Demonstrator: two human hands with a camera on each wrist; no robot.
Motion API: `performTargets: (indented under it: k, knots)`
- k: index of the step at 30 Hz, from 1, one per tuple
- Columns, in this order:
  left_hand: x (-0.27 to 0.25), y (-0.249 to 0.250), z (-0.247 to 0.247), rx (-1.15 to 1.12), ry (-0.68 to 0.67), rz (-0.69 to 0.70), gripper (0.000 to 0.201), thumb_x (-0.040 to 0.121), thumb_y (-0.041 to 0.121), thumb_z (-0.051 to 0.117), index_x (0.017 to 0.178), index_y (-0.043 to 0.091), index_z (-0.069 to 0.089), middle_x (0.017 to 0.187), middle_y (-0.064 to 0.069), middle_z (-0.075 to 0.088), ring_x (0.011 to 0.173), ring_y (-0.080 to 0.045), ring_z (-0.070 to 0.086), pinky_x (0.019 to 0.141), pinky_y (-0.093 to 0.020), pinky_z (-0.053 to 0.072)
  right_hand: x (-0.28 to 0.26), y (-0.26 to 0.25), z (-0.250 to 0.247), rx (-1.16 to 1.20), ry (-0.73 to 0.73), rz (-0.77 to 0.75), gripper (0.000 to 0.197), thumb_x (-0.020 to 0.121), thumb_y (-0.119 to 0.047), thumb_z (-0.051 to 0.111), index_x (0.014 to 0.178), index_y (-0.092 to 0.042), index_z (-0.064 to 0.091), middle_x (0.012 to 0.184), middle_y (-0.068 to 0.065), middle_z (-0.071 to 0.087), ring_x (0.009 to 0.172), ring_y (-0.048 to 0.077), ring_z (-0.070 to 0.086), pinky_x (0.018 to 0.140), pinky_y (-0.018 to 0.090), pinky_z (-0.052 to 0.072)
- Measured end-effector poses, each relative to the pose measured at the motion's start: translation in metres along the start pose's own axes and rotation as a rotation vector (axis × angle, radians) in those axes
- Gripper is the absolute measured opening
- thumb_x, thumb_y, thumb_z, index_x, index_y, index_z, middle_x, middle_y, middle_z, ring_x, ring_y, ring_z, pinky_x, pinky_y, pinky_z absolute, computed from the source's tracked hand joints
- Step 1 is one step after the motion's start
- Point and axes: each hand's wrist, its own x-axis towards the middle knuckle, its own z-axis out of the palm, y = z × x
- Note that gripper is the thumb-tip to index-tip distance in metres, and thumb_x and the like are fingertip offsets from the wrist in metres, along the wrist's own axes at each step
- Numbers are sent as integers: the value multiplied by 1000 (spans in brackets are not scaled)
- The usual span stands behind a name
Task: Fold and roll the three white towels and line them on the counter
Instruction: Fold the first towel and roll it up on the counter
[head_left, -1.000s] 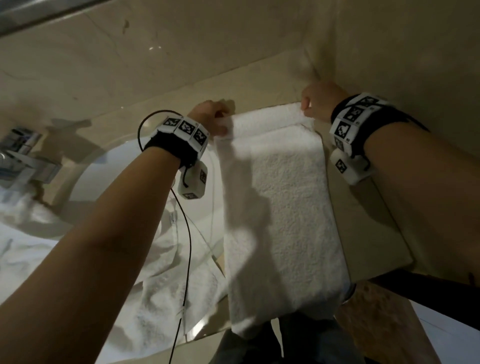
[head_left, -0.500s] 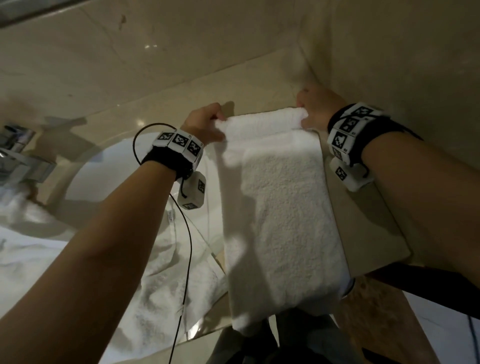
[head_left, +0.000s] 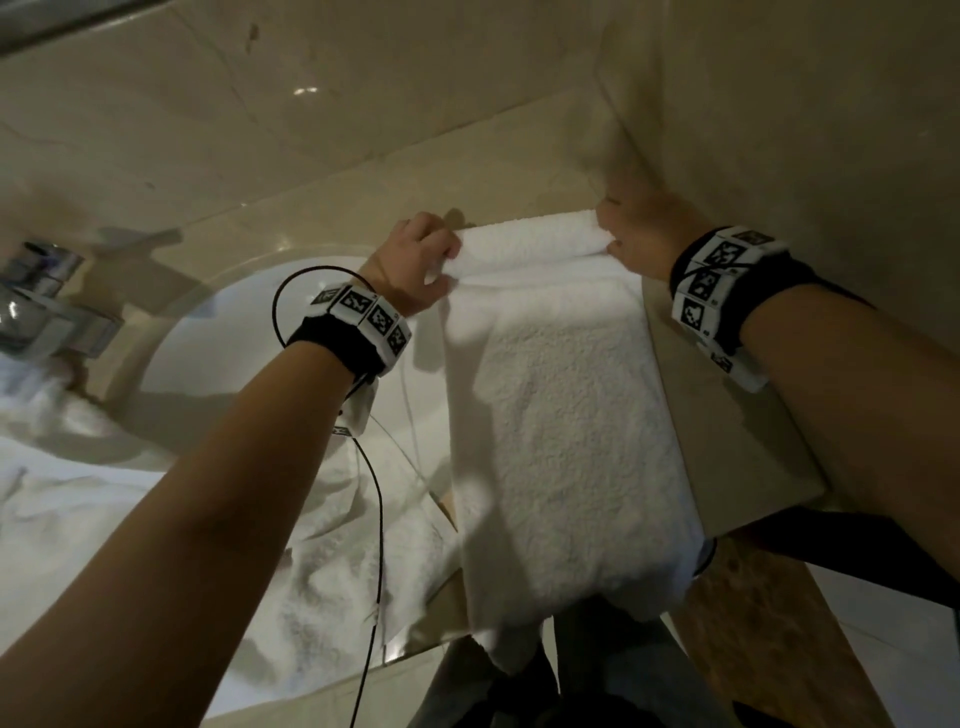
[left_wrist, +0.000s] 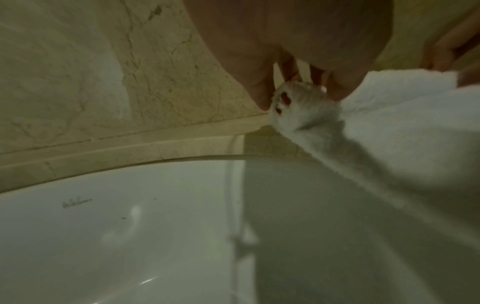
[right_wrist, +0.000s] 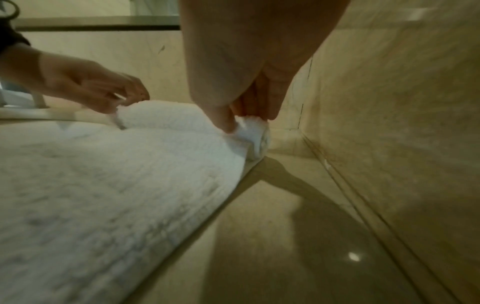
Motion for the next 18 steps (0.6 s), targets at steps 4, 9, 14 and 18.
performTargets:
  k: [4,9,14,18]
  knots:
    - [-2,10,-11,-86,73,-64,18,83,5,52,91,0,67,101,-22,57,86,-36,60,78,-37,48,-2,0,-8,38,-44,-66,14,79,16,52,72,12,63,82,31,60,74,39,61,61,26,29]
    - [4,14,-22,-170,18,-224,37,78,5,67,113,5,57,108,-13,62,97,-29,58,80,-28,42,2,1,-12,158,-117,122,17,91,-6,47,103,3,56,115,22,53,103,37,53,78,34,39]
    - [10,20,-21,-183,-64,-353,51,79,12,68,128,15,53,127,-11,56,116,-28,54,98,-30,42,6,-1,-12,239,-125,185,56,88,-5,56,139,-5,33,145,20,29,125,35,39,98,37,37]
    - [16,26,-18,-141,-82,-424,42,79,15,64,121,16,57,116,-10,62,109,-28,57,89,-29,45,13,-2,-15,187,-269,186,61,93,-9,51,146,-2,22,152,20,21,138,33,25,111,36,24]
